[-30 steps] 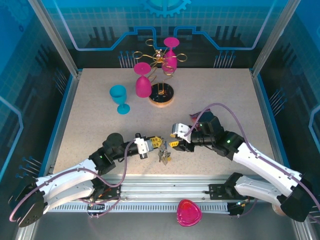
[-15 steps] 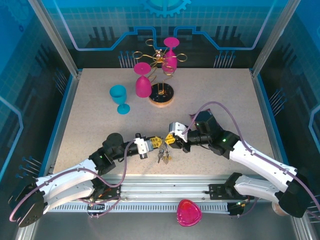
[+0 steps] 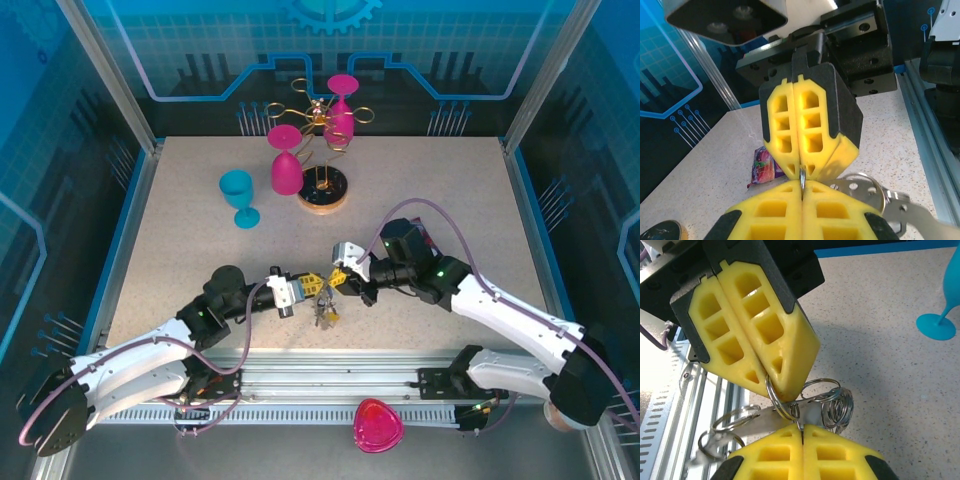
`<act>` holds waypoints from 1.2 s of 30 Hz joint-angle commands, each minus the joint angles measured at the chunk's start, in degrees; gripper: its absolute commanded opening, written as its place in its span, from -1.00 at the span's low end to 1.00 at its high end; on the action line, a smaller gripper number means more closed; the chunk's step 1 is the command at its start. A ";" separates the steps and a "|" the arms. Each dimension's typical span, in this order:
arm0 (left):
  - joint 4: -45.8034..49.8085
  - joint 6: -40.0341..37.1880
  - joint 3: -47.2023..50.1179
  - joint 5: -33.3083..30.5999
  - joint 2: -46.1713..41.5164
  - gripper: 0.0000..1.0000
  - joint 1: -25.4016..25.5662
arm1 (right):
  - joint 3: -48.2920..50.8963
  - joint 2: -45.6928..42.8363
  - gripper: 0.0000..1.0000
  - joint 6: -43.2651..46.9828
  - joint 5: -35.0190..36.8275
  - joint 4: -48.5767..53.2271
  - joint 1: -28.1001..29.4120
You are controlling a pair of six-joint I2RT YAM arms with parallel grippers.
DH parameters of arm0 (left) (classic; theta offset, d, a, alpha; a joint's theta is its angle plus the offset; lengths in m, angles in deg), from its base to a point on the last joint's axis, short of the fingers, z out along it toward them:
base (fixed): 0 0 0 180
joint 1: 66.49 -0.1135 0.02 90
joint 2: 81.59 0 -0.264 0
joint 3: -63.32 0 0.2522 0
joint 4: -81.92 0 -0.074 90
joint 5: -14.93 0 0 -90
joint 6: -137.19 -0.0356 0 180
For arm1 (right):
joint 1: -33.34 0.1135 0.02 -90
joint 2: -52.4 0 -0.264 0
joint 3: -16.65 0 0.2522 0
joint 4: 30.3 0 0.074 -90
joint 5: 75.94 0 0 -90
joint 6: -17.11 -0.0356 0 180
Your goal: Put the keys on the keyring
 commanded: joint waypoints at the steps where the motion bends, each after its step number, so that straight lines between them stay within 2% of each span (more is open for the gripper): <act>1: -5.11 1.16 -0.71 5.11 -0.70 -1.00 0.19 | -1.97 1.01 -0.76 -1.93 -1.52 -1.51 0.08; 3: -5.21 1.31 -0.59 5.17 -0.46 -1.00 0.23 | -1.81 0.55 -0.49 -2.09 -0.60 -1.53 0.05; 6: -5.24 1.07 -0.18 4.36 -0.36 -1.00 0.19 | -0.01 -1.94 -0.31 -2.01 0.63 -2.42 -0.42; 12: -5.37 1.44 0.10 4.00 -0.30 -1.00 0.23 | 3.73 -6.64 -0.25 -0.06 0.46 -6.65 -0.29; 31: -6.82 2.80 -0.11 4.25 1.05 -1.00 0.16 | 2.97 -2.82 -0.53 1.38 -3.08 -12.07 1.09; 36: -6.93 3.06 -0.01 3.04 1.35 -1.00 0.17 | 2.87 -2.81 -1.00 1.87 -3.19 -12.58 1.05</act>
